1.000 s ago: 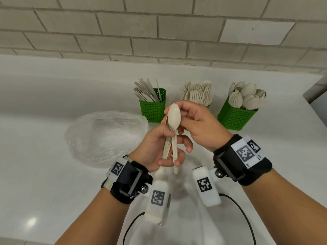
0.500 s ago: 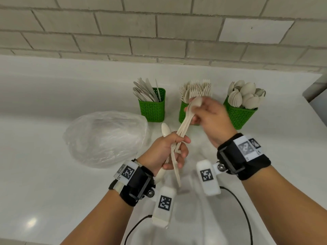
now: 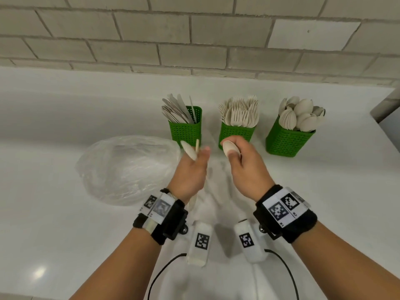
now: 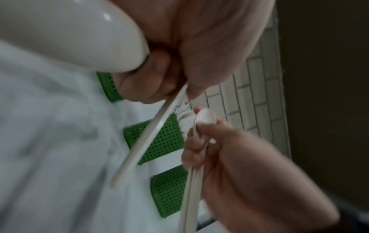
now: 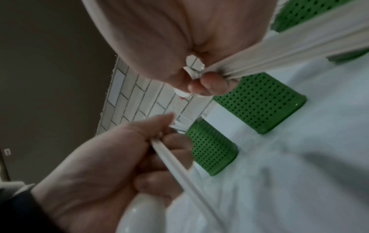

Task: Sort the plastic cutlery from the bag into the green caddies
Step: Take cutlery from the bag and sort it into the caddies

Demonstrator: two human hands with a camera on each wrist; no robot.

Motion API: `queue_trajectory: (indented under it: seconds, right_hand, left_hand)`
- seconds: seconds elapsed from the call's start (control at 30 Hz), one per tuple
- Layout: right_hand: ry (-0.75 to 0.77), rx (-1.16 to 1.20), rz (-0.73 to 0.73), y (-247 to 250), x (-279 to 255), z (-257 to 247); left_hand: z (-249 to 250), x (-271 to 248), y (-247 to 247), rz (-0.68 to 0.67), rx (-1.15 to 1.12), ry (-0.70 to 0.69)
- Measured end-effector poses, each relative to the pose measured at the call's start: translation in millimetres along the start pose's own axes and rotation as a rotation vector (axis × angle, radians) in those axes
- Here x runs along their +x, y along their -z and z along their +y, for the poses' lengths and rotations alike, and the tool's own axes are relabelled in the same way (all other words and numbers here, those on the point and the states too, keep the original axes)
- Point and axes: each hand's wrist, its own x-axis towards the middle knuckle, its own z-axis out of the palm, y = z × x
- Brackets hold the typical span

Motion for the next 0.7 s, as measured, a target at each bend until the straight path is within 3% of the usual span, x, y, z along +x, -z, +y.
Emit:
queue_trajectory:
  seconds: [0.13,0.27,0.33,0.47,0.57,0.63,0.7]
  right_hand:
    - [-0.067,0.052,-0.146,-10.7,-5.8,-20.0]
    - [-0.092,0.016,-0.314,-18.2,-13.4,-29.2]
    - [-0.063,0.02,-0.268,-15.2,-9.0,-24.0]
    - [-0.037,0.007,-0.161,-13.5,-5.8,-14.1]
    - [-0.13,0.14,-0.07,-7.5,-0.7,-11.6]
    - [-0.315,0.471,-0.005,-0.3,3.2,-13.9]
    - [-0.488,0.729,0.001,4.0,2.1,-13.8]
  left_hand:
    - [-15.7,-3.4,-7.3,-0.158,0.359,-0.096]
    - [-5.8,-14.4,-11.2,-0.212,0.48,-0.167]
    - [-9.0,-13.2,-12.5,-0.252,0.452,-0.182]
    - [-16.3,-8.3,-13.2,-0.309,0.285,0.018]
    - [-12.9,-9.4,-10.3,-0.258,0.134,0.043]
    - [-4.4,-12.0,-4.5,-0.142,0.051,-0.067]
    - [7.0,-15.9,0.8,-0.037,0.122,-0.343]
